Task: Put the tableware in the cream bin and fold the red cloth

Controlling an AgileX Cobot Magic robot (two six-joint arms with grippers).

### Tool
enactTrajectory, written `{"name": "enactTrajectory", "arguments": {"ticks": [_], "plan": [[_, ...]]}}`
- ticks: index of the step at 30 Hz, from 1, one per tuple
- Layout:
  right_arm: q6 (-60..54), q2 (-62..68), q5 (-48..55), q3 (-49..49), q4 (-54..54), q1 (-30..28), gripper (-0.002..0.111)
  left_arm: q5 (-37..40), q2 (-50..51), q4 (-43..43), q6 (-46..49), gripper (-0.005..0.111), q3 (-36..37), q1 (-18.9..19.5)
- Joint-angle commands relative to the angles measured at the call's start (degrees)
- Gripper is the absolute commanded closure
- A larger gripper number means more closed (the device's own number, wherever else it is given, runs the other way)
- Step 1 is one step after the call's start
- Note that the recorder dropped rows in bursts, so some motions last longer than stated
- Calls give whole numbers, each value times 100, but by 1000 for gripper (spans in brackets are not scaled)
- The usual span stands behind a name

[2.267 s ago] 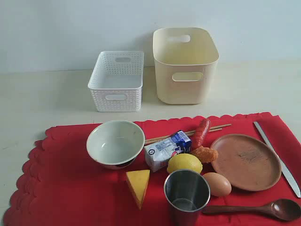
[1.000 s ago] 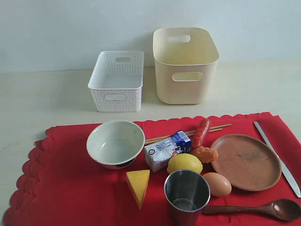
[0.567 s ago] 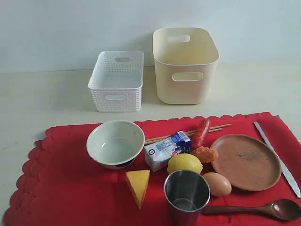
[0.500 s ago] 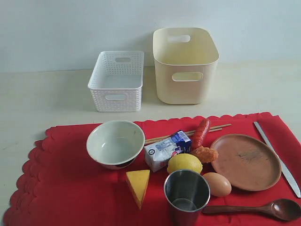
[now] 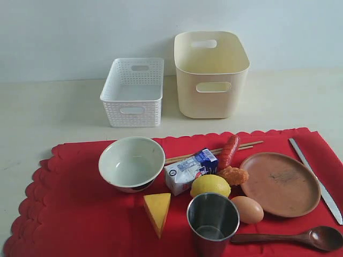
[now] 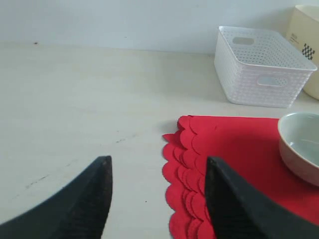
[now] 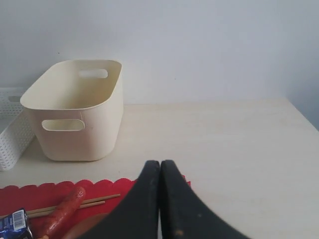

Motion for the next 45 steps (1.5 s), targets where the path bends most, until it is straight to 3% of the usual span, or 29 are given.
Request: {"name": "enactTrajectory", "arguments": {"ticks": [1, 11, 15, 18, 28, 35, 41, 45], "plan": [[-27, 28, 14, -57, 14, 17, 108, -54, -30, -17, -19, 52, 14, 9], [-419, 296, 91, -57, 467, 17, 108, -54, -30, -17, -19, 52, 14, 9], [-1862, 880, -2, -66, 1961, 17, 108, -54, -30, -17, -19, 52, 14, 9], [-3741, 1393, 237, -275, 3710, 17, 108, -54, -30, -17, -19, 52, 14, 9], [-6715, 2539, 1303, -781, 6111, 17, 107, -54, -30, -17, -19, 52, 14, 9], [-8566, 3278, 2200, -809, 7398, 17, 89, -54, -30, -17, -19, 52, 14, 9], [-9291, 3834, 2596, -809, 7798, 17, 71, -54, -30, -17, -19, 52, 14, 9], [-9598, 4172, 2865, -809, 7915, 17, 66, -54, -30, -17, -19, 52, 14, 9]]}}
